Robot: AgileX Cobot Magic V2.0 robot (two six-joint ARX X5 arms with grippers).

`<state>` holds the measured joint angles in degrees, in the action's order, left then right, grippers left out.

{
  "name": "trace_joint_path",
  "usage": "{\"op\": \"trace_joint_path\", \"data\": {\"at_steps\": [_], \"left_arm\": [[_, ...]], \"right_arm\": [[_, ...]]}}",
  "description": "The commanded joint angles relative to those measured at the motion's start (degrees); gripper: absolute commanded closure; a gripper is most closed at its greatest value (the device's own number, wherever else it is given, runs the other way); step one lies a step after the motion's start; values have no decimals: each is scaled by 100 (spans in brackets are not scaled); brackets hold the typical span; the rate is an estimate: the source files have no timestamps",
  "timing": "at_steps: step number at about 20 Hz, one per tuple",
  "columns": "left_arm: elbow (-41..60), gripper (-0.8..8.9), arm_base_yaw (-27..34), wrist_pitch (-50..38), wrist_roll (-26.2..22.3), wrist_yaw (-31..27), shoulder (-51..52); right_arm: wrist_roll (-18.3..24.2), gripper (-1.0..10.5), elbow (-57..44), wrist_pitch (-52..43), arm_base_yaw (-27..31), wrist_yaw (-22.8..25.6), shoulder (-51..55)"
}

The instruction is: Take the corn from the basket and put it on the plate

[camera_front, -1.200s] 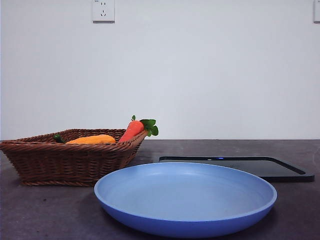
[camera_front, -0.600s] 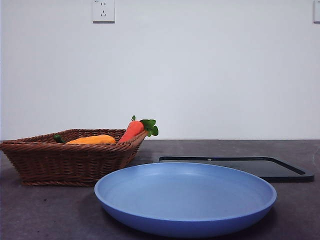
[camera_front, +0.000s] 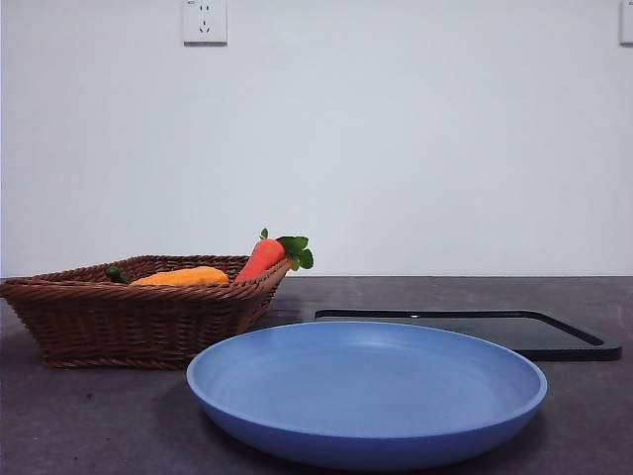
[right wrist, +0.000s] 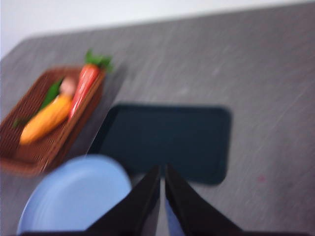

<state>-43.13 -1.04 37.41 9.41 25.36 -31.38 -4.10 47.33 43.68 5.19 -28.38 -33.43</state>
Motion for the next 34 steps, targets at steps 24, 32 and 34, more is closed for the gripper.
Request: {"op": "trace_joint_path", "data": {"at_steps": [24,32,34], "left_arm": [[-181,357,-11,164,-138,579,-389],[-181,357,-11,164,-138,592,-389],[-181,357,-11,164,-138,595,-389]], "right_arm": [[452,656,570,876,-1128,-153,-1906],[452,656,570,179,-1893,-96,-3847],[455,656,570,7,-2031,94,-4256]]}}
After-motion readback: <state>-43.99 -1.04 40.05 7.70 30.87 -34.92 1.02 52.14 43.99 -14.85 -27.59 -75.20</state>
